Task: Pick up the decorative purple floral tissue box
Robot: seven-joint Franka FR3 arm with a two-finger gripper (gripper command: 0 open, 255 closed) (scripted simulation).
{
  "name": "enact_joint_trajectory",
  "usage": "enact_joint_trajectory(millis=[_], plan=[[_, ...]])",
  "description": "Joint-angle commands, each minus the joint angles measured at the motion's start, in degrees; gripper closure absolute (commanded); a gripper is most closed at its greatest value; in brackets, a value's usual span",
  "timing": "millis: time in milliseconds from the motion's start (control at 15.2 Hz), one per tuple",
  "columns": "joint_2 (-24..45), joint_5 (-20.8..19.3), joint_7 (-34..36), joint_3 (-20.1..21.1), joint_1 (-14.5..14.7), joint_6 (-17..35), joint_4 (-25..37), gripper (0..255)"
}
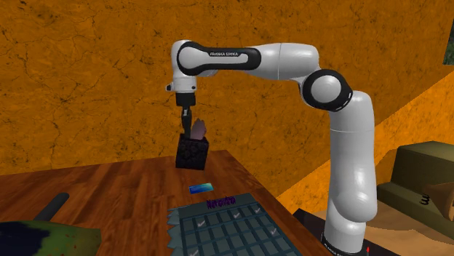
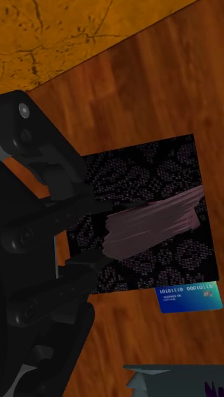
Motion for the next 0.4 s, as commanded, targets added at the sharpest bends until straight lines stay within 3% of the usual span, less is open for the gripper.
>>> enact_joint_trajectory(millis=[0,330], plan=[[0.63,-0.12,0.13,0.06,0.11,-1.94,2.66,255],[1.76,-0.31,0.24,0.12,0.25,-4.86,6.69,255]])
